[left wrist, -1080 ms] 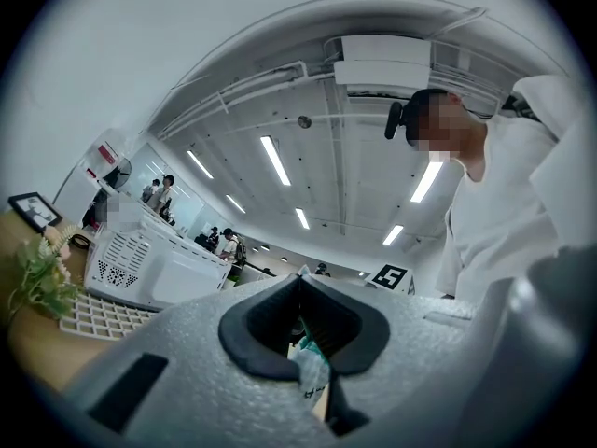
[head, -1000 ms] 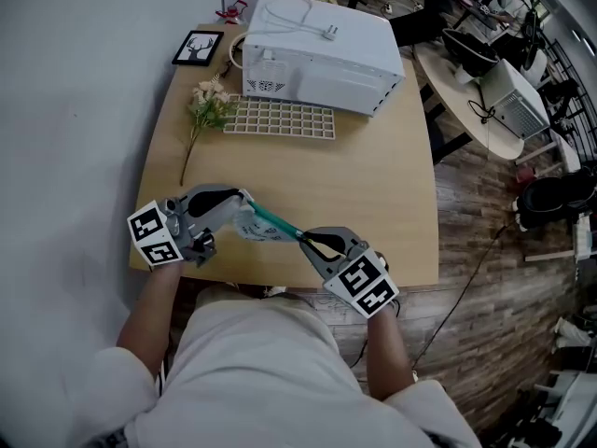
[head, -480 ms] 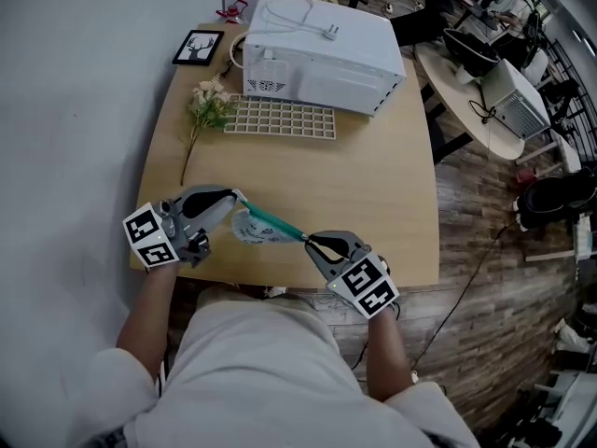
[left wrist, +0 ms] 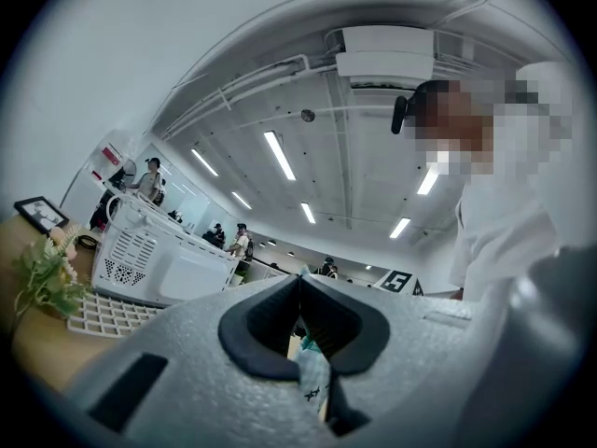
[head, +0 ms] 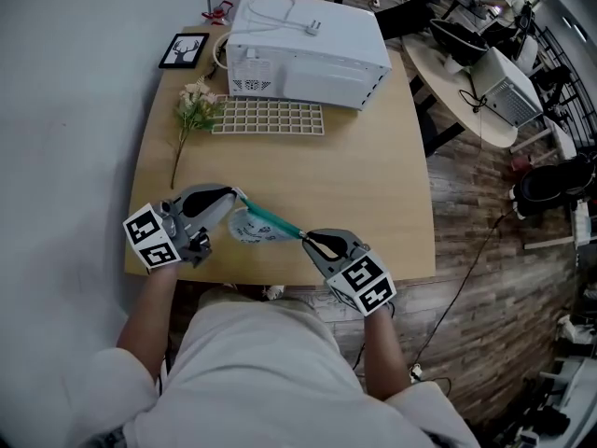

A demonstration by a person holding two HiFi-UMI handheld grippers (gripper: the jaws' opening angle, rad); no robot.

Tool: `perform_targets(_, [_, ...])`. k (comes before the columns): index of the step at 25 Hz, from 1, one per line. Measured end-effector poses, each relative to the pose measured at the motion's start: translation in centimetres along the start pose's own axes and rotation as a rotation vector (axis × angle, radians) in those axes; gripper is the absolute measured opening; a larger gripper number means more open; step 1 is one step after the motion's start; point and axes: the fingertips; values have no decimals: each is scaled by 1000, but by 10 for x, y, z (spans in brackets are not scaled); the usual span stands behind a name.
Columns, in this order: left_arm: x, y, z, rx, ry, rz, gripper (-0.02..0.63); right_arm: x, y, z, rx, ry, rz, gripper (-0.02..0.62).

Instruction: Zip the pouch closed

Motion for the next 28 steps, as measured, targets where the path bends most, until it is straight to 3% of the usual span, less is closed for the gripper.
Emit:
perform_targets(10, [-5, 2, -14, 54, 9, -59, 14, 6, 6, -11, 24, 67, 33, 51])
perform_targets(15, [-11, -7, -27, 92, 14, -122, 14, -13, 37, -14, 97, 112, 145, 20])
perform_targets(23, [-43, -34, -45, 211, -36, -362, 14, -67, 91, -23, 204, 221, 323, 2])
perform_targets(28, [-77, -40, -62, 234, -12, -482, 14, -93, 107, -35, 284, 309, 405, 2])
Point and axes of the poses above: the fingertips, and each gripper's own axes: x forward along the fingers, y to its right, z out of its underside, and after that the axes turned 4 degrees about y, right-handed
